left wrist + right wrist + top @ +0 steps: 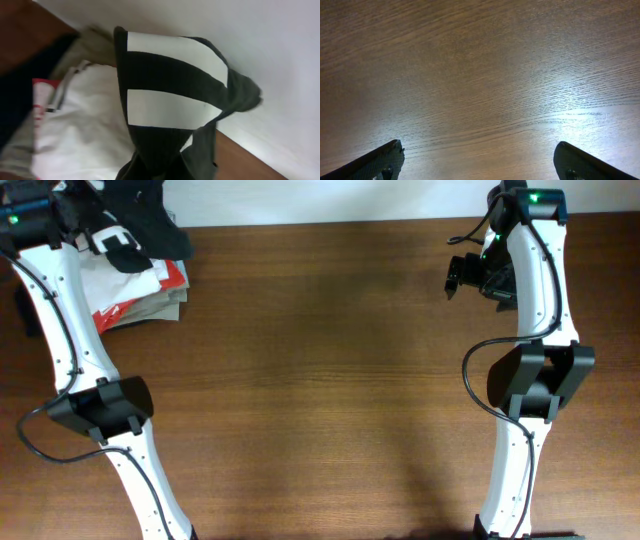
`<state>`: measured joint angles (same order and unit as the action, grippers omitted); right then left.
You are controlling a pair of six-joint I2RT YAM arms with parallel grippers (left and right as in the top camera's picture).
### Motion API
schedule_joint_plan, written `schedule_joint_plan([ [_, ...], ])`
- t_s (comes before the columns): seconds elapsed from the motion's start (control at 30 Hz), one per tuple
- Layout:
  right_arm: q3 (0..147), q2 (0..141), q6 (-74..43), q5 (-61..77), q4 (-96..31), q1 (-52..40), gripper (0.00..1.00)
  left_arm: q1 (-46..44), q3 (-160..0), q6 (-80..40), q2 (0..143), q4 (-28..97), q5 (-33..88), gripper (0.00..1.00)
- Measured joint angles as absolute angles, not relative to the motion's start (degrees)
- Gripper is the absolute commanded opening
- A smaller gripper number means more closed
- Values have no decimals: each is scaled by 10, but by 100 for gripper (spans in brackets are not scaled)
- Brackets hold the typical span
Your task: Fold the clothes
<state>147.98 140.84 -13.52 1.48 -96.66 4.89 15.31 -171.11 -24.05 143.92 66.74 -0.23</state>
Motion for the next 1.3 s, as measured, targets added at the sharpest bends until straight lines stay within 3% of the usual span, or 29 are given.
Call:
schedule_joint_plan([
  [0.17,1480,1408,-135,15,-967,49,99,182,-1597,-241,1439,625,-67,2],
  [0.2,1480,1408,-135,15,-967,49,99,188,-1566,-240,1440,603,-72,10],
  [0.23,1480,1408,-135,15,-966,49,99,195,-1524,-240,1440,564,-84,54],
  [0.27,1480,1408,-135,15,-966,49,99,202,-1480,-239,1440,528,-95,73],
  [0.4,1480,1408,-135,15,-966,49,99,227,-1416,-232,1440,481,-119,83],
  [0.43,1480,1408,-135,15,-966,49,99,229,-1426,-227,1440,484,-121,68],
  [0.47,1480,1408,-135,15,-966,49,99,229,-1443,-223,1440,498,-116,31],
  [0.5,1480,1408,-135,15,-966,49,99,229,-1474,-219,1439,502,-96,4],
  [0.53,1480,1408,-135,15,-967,49,99,228,-1491,-219,1430,501,-70,1],
  [0.6,1480,1408,-135,15,-967,49,99,223,-1510,-216,1402,524,-18,1],
  [0.7,1480,1408,-135,15,-966,49,98,214,-1504,-216,1399,656,-2,1],
  [0.93,1480,1408,-135,15,-964,49,99,215,-1302,-191,1399,618,-24,1],
  [1.07,1480,1408,-135,15,-964,49,99,218,-1328,-190,1387,661,-32,0],
  [1.2,1480,1408,-135,15,-963,49,99,193,-1392,-190,1250,516,-35,1],
  [1.3,1480,1408,-135,15,-963,49,99,157,-1396,-190,1268,390,-36,0],
])
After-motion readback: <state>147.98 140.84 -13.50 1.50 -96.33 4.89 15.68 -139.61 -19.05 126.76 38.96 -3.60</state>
